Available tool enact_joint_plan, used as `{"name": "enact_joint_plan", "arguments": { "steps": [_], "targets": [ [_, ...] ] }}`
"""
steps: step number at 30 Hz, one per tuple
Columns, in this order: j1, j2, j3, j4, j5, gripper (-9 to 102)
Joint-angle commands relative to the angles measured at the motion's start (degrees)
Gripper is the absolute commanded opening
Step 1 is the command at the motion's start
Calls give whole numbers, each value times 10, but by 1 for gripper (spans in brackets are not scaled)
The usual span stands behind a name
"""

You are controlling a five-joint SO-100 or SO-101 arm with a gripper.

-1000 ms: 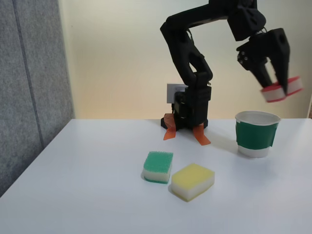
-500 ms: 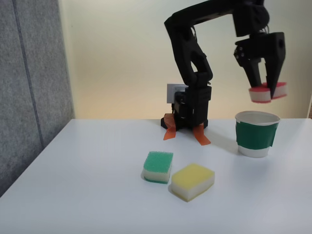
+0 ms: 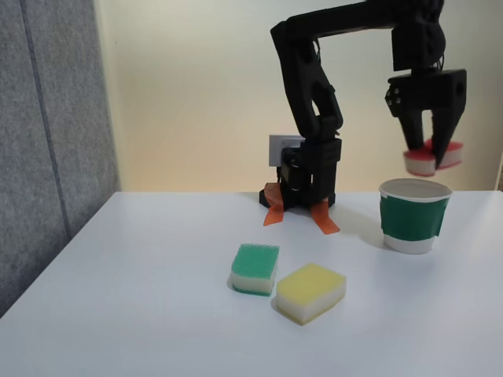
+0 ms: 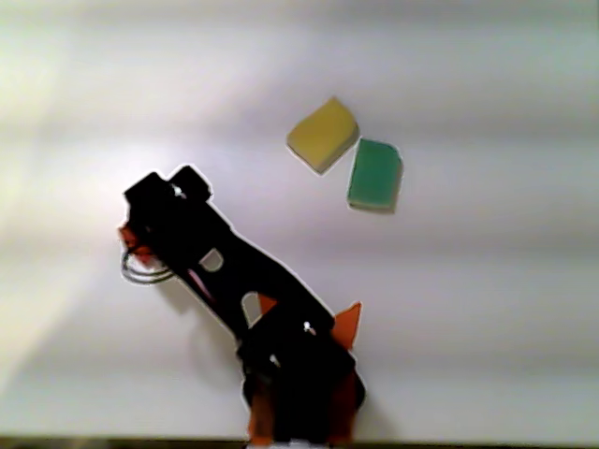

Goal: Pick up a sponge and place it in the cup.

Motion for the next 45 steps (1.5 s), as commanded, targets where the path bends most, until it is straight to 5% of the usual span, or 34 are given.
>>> {"name": "enact_joint_plan", "arguments": {
  "steps": [1, 5, 15, 21, 25, 32, 45],
  "targets": [
    [-11, 18, 12, 12, -3, 0],
    [-7, 20, 11, 19, 9, 0],
    [5, 23, 8, 8, 11, 32],
    [12, 18, -2, 5, 16, 40],
    [14, 25, -9, 10, 21, 36],
    [54, 82, -9, 38, 5, 0],
    [204, 287, 192, -120, 86, 0]
  ]
}}
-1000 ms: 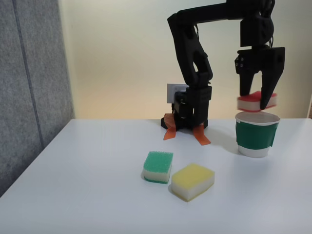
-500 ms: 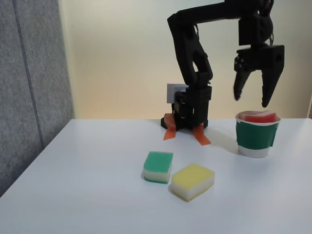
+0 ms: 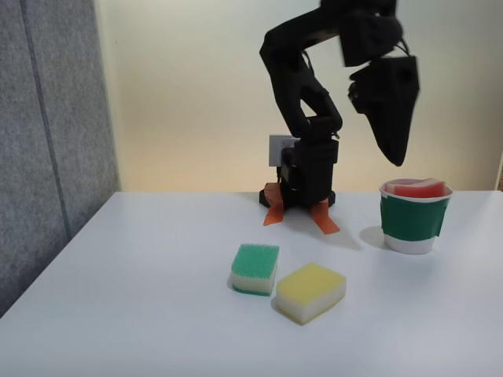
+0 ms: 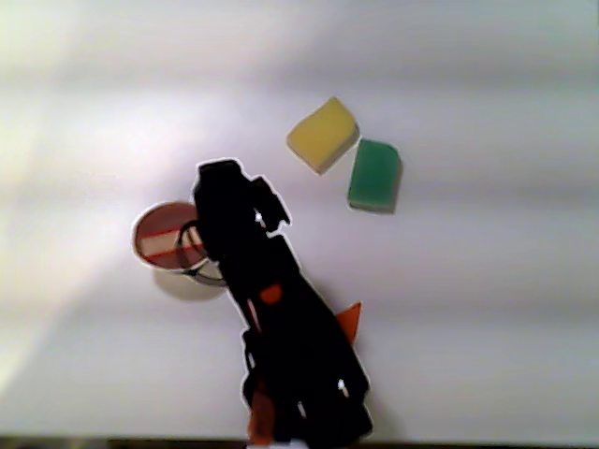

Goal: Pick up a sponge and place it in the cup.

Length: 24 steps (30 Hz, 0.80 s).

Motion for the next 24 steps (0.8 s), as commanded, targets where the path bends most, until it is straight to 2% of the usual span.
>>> {"name": "enact_joint_plan", "arguments": {
  "steps": [1, 7, 10, 16, 20, 24],
  "targets": [
    [38, 87, 71, -35, 6, 0],
    [87, 248, 236, -73, 35, 0],
    [150, 325, 304, -92, 0, 0],
    [223, 478, 417, -62, -18, 0],
    [245, 483, 454, -51, -42, 0],
    [266, 483, 518, -106, -67, 0]
  ]
}}
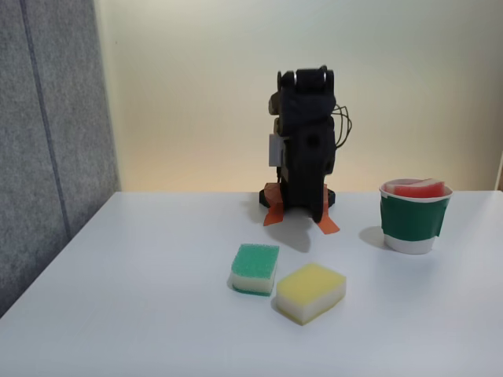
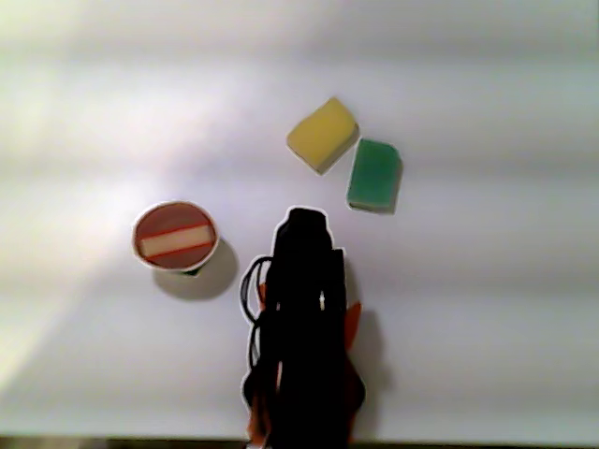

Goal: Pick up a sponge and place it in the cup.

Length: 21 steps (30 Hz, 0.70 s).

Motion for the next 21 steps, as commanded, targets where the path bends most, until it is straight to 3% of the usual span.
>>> {"name": "enact_joint_plan", "arguments": {
  "steps": [1, 6, 16, 21],
  "targets": [
    [17, 9, 46, -52, -18, 0],
    [18, 9, 150, -158, -4, 0],
    [20, 9, 151, -4, -1, 0],
    [25, 10, 151, 3, 46, 0]
  ]
}}
